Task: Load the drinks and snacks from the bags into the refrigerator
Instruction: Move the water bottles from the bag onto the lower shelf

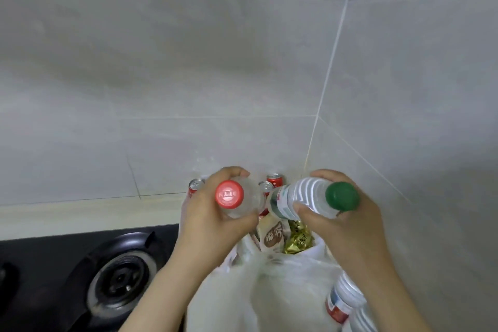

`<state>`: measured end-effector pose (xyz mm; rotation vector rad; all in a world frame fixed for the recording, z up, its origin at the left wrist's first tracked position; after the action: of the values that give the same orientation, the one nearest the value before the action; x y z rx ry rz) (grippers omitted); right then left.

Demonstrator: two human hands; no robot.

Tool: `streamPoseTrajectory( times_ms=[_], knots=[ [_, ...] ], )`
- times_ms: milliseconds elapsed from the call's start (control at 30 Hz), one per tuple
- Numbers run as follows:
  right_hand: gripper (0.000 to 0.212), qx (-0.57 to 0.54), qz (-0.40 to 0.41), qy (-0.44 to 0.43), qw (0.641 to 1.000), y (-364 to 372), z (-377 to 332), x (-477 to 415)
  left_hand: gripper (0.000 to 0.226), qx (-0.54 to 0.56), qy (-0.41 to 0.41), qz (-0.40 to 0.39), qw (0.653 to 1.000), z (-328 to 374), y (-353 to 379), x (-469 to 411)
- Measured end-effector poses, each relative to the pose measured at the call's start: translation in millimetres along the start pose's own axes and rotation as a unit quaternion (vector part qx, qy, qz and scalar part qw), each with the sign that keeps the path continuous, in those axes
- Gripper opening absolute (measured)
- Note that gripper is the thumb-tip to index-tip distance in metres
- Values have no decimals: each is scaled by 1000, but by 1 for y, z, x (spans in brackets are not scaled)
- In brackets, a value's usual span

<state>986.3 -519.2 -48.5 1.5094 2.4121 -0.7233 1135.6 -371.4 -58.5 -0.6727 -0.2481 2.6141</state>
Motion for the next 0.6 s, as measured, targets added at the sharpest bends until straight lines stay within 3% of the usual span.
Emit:
streamPoseTrajectory(
  times_ms=[333, 600],
  knots=[
    [47, -108, 20, -142, 984, 17, -105, -4, 58, -36, 113, 45, 992, 73, -91, -18],
    [50, -202, -65, -215, 953, 45, -147, -14, 55, -122, 135, 156, 971, 112, -134, 11]
  ],
)
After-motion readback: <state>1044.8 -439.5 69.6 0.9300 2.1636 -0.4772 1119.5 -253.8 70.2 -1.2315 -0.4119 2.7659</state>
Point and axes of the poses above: each hand's wrist, its own x-axis away from the middle knuckle, its own y-axis out of the palm, z = x × y, the point moved 7 cm from there along -x, towards the middle knuckle, and after that the axes turned 8 degrees about z, right-handed, at the moved point
